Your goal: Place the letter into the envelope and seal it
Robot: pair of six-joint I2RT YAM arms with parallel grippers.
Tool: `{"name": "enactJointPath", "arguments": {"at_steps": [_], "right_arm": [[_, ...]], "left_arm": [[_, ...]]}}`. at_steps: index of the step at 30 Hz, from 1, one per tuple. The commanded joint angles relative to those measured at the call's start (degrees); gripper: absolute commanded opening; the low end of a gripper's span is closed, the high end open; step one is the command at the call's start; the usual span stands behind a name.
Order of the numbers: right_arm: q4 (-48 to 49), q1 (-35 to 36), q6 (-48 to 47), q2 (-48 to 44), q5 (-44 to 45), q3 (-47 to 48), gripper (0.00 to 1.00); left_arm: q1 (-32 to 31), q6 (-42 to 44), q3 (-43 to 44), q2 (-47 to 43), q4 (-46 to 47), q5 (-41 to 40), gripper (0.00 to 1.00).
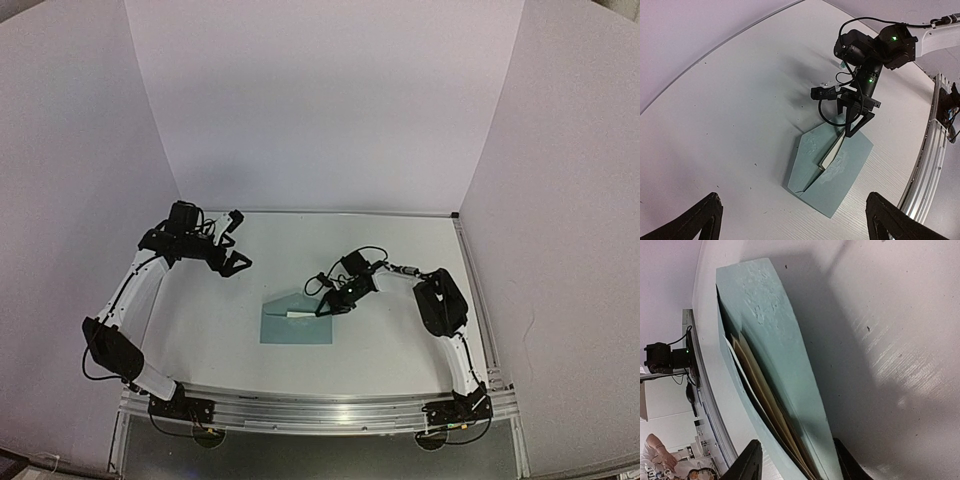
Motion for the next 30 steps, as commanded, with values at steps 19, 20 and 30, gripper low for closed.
{"name": "enactJointPath", "arguments": {"at_steps": [19, 20, 30], "right_arm": [[-11.75, 0.27, 5.63, -25.51, 36.37, 4.98, 0.90], [-15.66, 0.27, 6.58, -25.27, 44.78, 6.90, 0.90], [-47.70, -2.29, 9.99, -6.22, 68.89, 29.16, 0.95]], "left_arm": [[0.63, -4.53, -0.53, -3.94, 2.17, 7.31, 0.99], [0.61, -4.81, -1.19, -4.24, 2.86, 6.80, 0.99], [0.60, -5.86, -4.12, -4.84, 6.83, 5.92, 0.99]]}}
